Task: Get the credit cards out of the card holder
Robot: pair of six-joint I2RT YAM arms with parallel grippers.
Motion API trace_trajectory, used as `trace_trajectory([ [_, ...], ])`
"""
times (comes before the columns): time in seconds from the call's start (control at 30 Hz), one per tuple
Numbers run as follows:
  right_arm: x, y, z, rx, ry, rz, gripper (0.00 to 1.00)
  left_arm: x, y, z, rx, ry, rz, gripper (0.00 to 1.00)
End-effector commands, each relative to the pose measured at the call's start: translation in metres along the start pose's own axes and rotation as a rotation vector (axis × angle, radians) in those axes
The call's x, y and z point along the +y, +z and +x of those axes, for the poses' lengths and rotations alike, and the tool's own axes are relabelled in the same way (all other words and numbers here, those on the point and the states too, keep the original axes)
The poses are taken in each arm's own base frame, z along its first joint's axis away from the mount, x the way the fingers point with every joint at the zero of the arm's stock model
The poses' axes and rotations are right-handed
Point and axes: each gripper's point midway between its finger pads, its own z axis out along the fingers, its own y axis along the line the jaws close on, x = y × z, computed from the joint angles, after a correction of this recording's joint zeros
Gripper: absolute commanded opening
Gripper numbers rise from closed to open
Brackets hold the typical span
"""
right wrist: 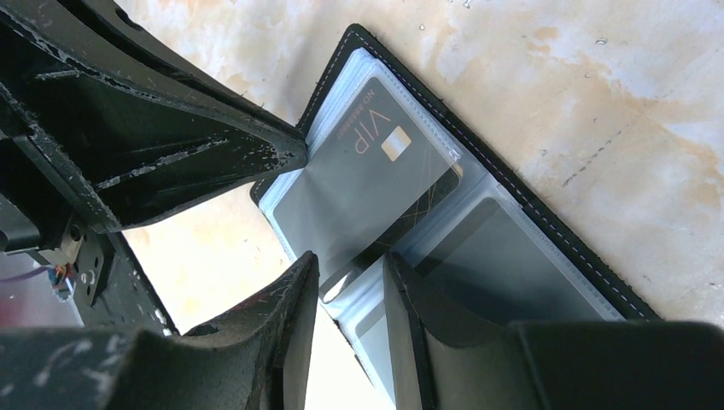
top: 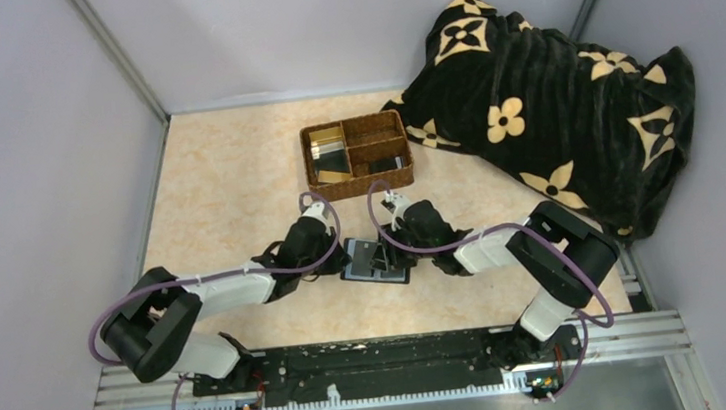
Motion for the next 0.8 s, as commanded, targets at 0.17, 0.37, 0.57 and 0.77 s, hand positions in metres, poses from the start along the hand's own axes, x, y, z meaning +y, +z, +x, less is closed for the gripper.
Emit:
trace_trajectory([
  [0.17, 0.011, -0.008, -0.014, -0.057, 0.018, -0.040, 0.38, 0.030, 0.003, 0.039, 0.137, 0.035, -0.093, 0.13],
  [0.37, 0.010, -0.022, -0.024, -0.068, -0.005, 0.016, 0.51, 0.029, 0.004, 0.040, 0.145, 0.039, -0.093, 0.13],
  [0.57, 0.005, -0.022, -0.020, -0.036, 0.017, 0.055, 0.55, 0.027, 0.005, 0.045, 0.166, 0.026, -0.085, 0.13],
  [0.77, -0.006, -0.012, -0.012, 0.000, 0.044, 0.094, 0.55, 0.019, 0.005, 0.062, 0.208, -0.025, -0.041, 0.11],
])
